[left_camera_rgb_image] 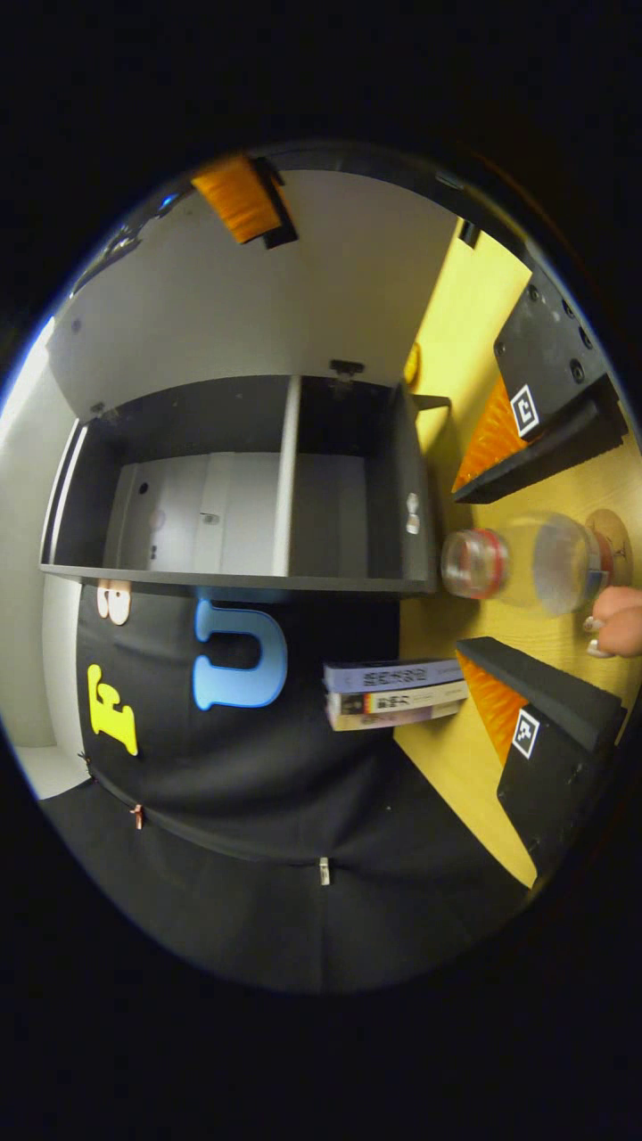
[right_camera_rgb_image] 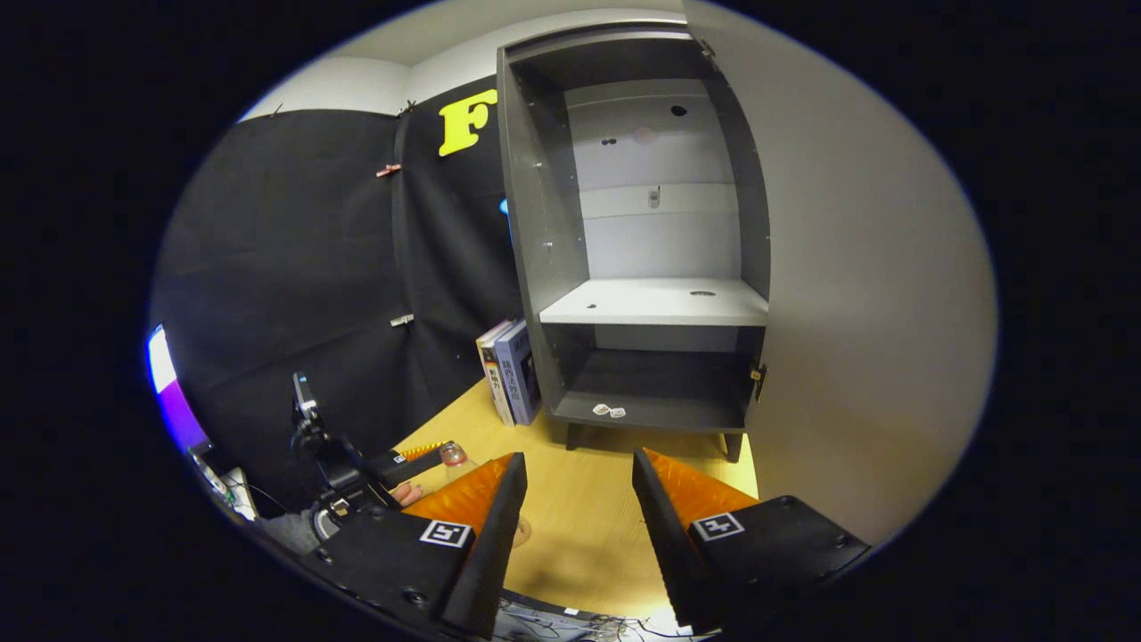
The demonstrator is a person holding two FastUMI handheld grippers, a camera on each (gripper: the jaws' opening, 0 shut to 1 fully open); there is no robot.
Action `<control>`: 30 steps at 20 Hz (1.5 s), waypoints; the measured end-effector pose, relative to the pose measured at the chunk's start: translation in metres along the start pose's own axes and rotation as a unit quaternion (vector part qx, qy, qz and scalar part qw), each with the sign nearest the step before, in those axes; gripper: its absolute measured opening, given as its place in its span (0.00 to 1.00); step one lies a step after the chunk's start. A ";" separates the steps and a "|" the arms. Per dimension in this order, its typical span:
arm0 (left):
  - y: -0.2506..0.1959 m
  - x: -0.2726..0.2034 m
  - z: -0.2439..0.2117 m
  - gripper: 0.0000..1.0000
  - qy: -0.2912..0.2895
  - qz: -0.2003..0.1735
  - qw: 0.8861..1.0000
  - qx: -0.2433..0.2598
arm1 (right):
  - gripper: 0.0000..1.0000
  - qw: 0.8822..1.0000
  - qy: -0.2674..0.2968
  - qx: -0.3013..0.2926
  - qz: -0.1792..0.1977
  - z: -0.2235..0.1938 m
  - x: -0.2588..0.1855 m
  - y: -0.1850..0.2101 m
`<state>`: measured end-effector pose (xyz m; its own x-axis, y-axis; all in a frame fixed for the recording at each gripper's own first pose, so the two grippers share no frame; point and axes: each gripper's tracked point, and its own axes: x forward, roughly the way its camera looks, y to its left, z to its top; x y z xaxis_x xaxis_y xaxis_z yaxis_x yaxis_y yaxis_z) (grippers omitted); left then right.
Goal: Open the cabinet door with the right hand, grasp the bottle in the cabinet with the left hand and place it on the coaster, then close the cabinet door with the right hand.
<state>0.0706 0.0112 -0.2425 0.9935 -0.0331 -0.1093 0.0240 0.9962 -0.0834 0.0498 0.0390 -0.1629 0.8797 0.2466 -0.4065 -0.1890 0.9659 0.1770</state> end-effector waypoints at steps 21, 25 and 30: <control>-0.248 -0.071 0.104 0.91 0.028 -0.213 0.975 0.050 | 0.74 0.968 -0.155 -0.005 -0.198 0.112 -0.204 -0.191; -0.255 -0.043 0.126 0.92 0.005 -0.165 0.985 0.045 | 0.74 0.986 -0.136 0.006 -0.096 0.119 -0.177 -0.192; -0.253 -0.022 0.122 0.91 0.017 -0.121 0.992 0.031 | 0.74 0.993 -0.114 -0.011 0.002 0.122 -0.158 -0.187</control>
<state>0.0559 -0.2300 -0.0983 0.9537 -0.2730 -0.1265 0.2687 0.9619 -0.0506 -0.0004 -0.1900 -0.0226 0.9547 0.2282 -0.1911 -0.1996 0.9671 0.1578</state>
